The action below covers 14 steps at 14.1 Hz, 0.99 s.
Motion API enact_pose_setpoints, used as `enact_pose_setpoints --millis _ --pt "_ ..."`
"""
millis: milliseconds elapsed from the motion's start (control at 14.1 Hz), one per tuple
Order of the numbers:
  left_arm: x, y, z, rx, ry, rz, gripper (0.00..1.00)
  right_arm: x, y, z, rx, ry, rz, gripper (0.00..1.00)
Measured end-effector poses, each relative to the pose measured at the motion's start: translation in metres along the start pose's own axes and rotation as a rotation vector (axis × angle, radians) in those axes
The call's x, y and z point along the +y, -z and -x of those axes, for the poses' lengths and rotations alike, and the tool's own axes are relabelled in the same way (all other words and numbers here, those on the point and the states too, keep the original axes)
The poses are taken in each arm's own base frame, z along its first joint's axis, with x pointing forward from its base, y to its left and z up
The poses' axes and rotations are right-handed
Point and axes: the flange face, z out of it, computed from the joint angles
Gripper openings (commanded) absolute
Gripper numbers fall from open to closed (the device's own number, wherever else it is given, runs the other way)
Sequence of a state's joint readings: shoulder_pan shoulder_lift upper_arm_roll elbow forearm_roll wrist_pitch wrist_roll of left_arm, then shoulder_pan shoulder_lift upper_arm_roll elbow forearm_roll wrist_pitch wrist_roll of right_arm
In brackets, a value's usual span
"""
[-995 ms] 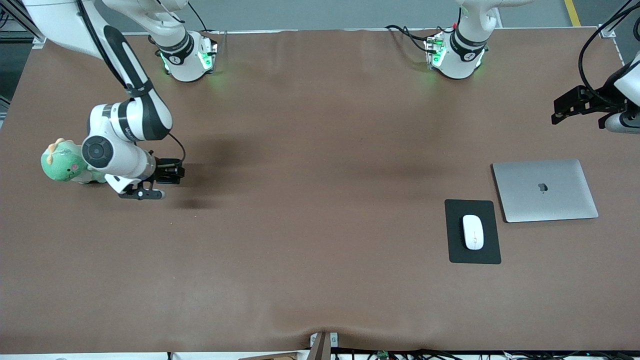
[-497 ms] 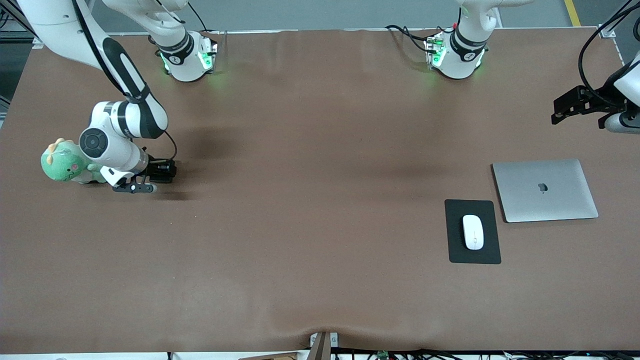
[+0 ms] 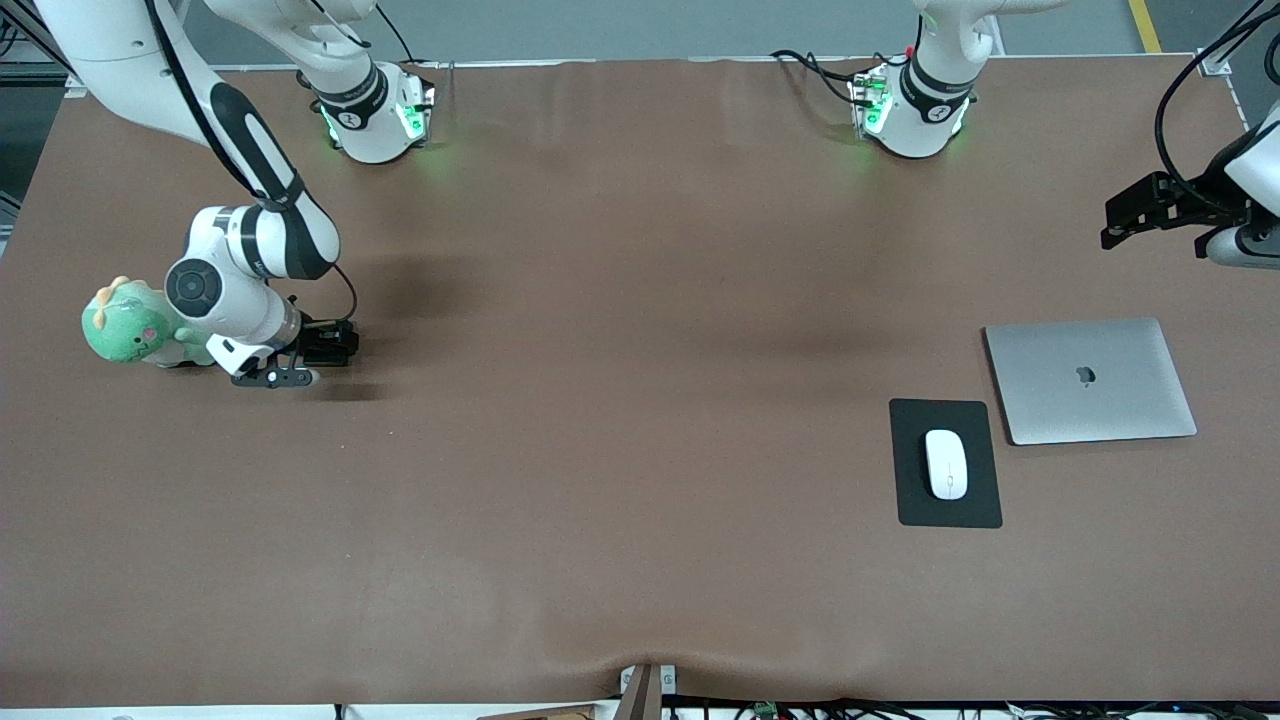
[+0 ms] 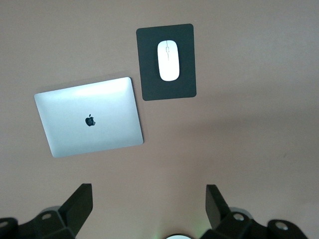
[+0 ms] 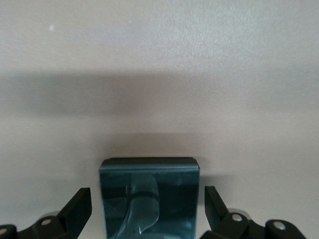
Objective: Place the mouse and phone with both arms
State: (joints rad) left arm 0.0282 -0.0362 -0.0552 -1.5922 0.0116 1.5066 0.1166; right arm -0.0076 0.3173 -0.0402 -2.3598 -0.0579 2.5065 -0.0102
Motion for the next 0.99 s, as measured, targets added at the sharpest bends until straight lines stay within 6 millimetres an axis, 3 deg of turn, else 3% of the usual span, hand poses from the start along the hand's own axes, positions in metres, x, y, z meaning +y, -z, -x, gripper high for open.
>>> enact_pose_setpoints --millis 142,355,568,781,995 --pt "-0.002 0.000 0.000 -0.001 -0.029 -0.011 1.00 0.000 0.049 -0.016 -0.099 0.002 0.006 1.00" --pt "-0.003 0.000 0.000 -0.002 -0.039 -0.015 1.00 0.003 0.172 -0.044 -0.181 -0.004 0.014 1.00" --pt "-0.003 0.000 0.000 -0.002 -0.039 -0.015 1.00 0.007 0.285 -0.064 -0.079 -0.015 0.015 1.00" --pt "-0.003 0.000 0.000 -0.001 -0.037 -0.015 1.00 0.009 0.352 -0.072 0.041 -0.017 0.016 1.00" --pt "-0.004 0.000 0.000 -0.001 -0.037 -0.015 1.00 0.006 0.410 -0.067 0.122 -0.017 0.000 1.00"
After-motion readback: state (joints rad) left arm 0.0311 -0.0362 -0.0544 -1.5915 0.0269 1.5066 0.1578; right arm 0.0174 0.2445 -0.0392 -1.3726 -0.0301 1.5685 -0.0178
